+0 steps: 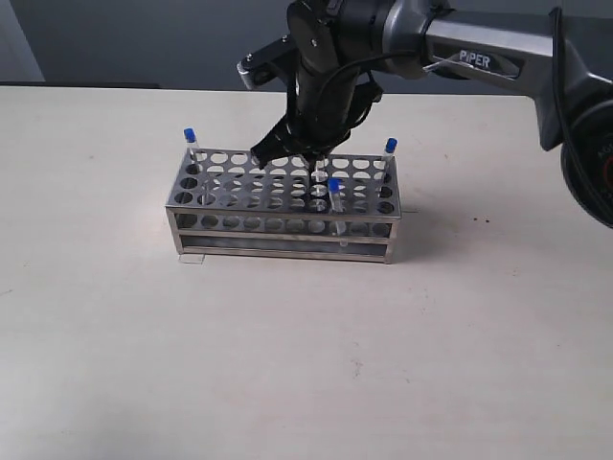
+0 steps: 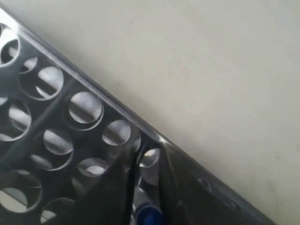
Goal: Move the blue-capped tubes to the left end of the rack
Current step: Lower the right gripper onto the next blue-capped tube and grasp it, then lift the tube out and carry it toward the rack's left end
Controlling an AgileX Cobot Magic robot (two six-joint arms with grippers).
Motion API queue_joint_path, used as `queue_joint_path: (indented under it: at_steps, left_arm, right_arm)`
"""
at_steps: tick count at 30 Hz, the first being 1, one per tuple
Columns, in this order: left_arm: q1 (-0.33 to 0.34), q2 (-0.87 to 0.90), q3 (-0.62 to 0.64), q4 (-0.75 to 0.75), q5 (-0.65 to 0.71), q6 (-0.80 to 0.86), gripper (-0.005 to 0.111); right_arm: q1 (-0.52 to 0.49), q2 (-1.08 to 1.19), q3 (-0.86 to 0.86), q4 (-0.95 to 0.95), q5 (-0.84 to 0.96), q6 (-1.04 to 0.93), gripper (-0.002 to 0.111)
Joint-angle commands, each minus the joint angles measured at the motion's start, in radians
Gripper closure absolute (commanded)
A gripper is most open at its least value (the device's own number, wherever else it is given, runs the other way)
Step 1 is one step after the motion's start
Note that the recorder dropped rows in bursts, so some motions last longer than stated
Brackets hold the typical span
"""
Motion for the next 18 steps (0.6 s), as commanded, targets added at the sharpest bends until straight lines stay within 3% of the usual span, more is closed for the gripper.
queue_joint_path:
  at_steps: [1,12,14,18]
  left_arm:
    - [-0.006,0.003,0.003,-0.005,-0.004,-0.002,0.106]
    - [-0.006,0.003,0.003,-0.005,-0.002,-0.002,0.106]
    - [-0.006,0.003,0.003,-0.005,-0.002,-0.002,0.106]
    - [-0.006,0.003,0.003,-0.005,-0.002,-0.002,0.106]
  right_arm:
    - [-0.009,-0.002,0.005,-0.026,-0.021,0.005,0.108]
    - [-0.007,-0.19,0.005,-0.004,0.02,-0.001,0.108]
    - [-0.007,-0.216,0.005,0.044,0.008,-0.023,0.108]
    - [-0.007,-0.231,0.005,0.37,-0.14,-0.29,0.109]
